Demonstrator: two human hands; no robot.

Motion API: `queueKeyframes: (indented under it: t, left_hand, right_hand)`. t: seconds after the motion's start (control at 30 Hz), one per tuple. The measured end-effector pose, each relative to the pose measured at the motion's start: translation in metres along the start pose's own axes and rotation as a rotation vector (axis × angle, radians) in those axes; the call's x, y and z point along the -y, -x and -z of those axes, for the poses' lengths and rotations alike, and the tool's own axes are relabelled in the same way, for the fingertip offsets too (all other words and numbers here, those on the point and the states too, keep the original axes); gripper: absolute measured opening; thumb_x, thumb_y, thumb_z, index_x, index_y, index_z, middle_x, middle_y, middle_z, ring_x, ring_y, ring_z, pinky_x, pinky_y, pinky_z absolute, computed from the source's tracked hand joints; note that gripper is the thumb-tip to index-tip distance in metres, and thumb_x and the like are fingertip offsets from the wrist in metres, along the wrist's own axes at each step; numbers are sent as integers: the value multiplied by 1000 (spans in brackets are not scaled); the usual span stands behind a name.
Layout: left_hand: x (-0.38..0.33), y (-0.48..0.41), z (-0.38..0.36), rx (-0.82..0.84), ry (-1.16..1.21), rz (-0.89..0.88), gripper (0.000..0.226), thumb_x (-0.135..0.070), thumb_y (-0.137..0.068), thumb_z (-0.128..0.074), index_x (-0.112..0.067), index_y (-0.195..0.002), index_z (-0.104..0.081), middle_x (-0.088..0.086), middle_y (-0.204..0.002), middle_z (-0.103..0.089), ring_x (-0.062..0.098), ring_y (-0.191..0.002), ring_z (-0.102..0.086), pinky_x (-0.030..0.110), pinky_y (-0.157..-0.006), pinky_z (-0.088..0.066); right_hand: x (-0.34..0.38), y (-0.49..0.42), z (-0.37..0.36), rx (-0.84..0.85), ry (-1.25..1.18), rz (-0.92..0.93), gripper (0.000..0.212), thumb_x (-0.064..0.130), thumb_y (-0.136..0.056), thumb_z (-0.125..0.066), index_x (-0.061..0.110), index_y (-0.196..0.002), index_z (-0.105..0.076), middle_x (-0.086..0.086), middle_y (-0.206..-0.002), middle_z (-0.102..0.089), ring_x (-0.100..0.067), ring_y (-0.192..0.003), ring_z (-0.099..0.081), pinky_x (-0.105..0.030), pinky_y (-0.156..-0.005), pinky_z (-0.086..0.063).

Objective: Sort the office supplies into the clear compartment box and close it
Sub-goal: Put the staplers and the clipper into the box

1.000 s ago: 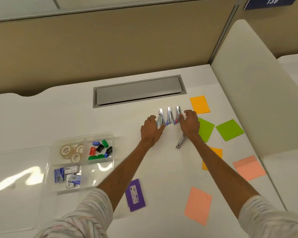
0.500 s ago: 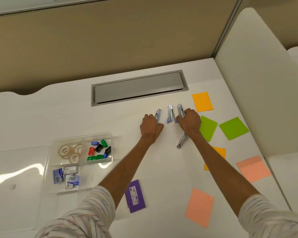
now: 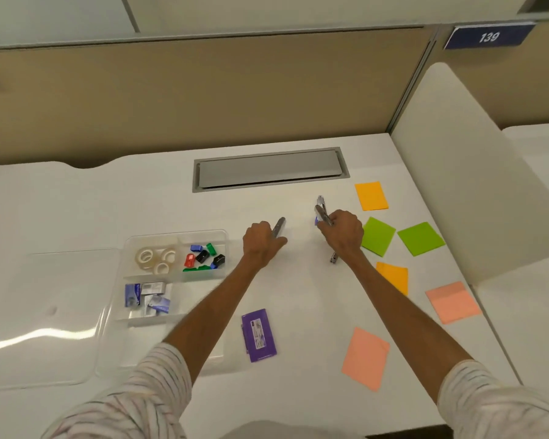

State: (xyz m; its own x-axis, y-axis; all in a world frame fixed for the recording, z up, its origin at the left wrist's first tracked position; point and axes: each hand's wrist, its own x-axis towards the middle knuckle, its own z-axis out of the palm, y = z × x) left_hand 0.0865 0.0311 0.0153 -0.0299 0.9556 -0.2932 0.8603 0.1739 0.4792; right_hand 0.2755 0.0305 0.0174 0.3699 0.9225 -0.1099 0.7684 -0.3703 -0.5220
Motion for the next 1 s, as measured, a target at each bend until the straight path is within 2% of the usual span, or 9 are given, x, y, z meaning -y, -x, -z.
queueKeyframes:
  t: [0.13, 0.23, 0.37, 0.5, 0.67, 0.8, 0.87, 1.0]
  left_hand:
    - [13, 24, 28, -86, 125, -38, 38, -34, -76, -72, 1, -89, -63, 13, -80, -65, 29, -72, -60, 35, -62, -45]
    - [33, 42, 50, -132, 160, -35, 38, -33, -76, -72, 0, -91, -63, 15, -83, -67, 30, -75, -62, 38, -65, -49]
    - [69, 63, 75, -174, 177, 17, 34, -31, -73, -72, -2, -88, -65, 13, -83, -71, 30, -78, -66, 37, -70, -52]
    - [111, 81, 94, -211, 138, 94, 30, -33, -71, -72, -8, -86, -68, 7, -81, -72, 28, -79, -67, 36, -72, -53]
    - [169, 100, 112, -229, 163, 169, 35, -45, -78, -72, -14, -93, -69, 3, -85, -73, 22, -82, -66, 36, -77, -52]
    - [201, 110, 123, -245, 166, 208, 26, -36, -78, -71, -15, -93, -69, 3, -90, -73, 21, -82, -66, 33, -76, -49]
    - [211, 113, 126, -261, 177, 210, 24, -34, -77, -71, -16, -93, -68, 2, -92, -72, 22, -85, -66, 32, -77, -47]
    - [224, 117, 129, -273, 199, 194, 28, -33, -76, -73, -17, -98, -69, 2, -98, -72, 21, -89, -65, 30, -77, -44]
  right_hand:
    - [24, 33, -2, -3, -20, 66, 23, 26, -78, -64, 6, -86, -72, -13, -83, -72, -33, -80, -67, -38, -75, -53]
    - [47, 57, -10, 0, -10, 136, 20, 26, -77, -61, 8, -79, -71, -9, -77, -72, -32, -77, -65, -39, -82, -46]
    - [78, 85, -28, 62, -72, 211, 24, 27, -75, -62, 4, -69, -66, -11, -69, -68, -31, -69, -63, -40, -79, -42]
    - [105, 111, -48, 149, -115, 268, 21, 28, -76, -64, 8, -80, -71, -7, -75, -71, -27, -73, -63, -37, -80, -40]
    - [129, 138, -74, 294, -162, 444, 21, 28, -81, -68, 10, -88, -74, -6, -88, -74, -24, -84, -66, -43, -83, -50]
    - [139, 154, -93, 363, -88, 512, 28, 32, -81, -69, 17, -104, -74, 2, -105, -72, -19, -97, -63, -38, -93, -39]
    - [141, 160, -100, 361, -32, 552, 30, 35, -82, -67, 19, -107, -73, 3, -106, -72, -17, -96, -63, -36, -92, -33]
    - [144, 170, -110, 351, 69, 650, 32, 36, -83, -65, 18, -108, -71, 0, -104, -71, -19, -94, -61, -37, -87, -32]
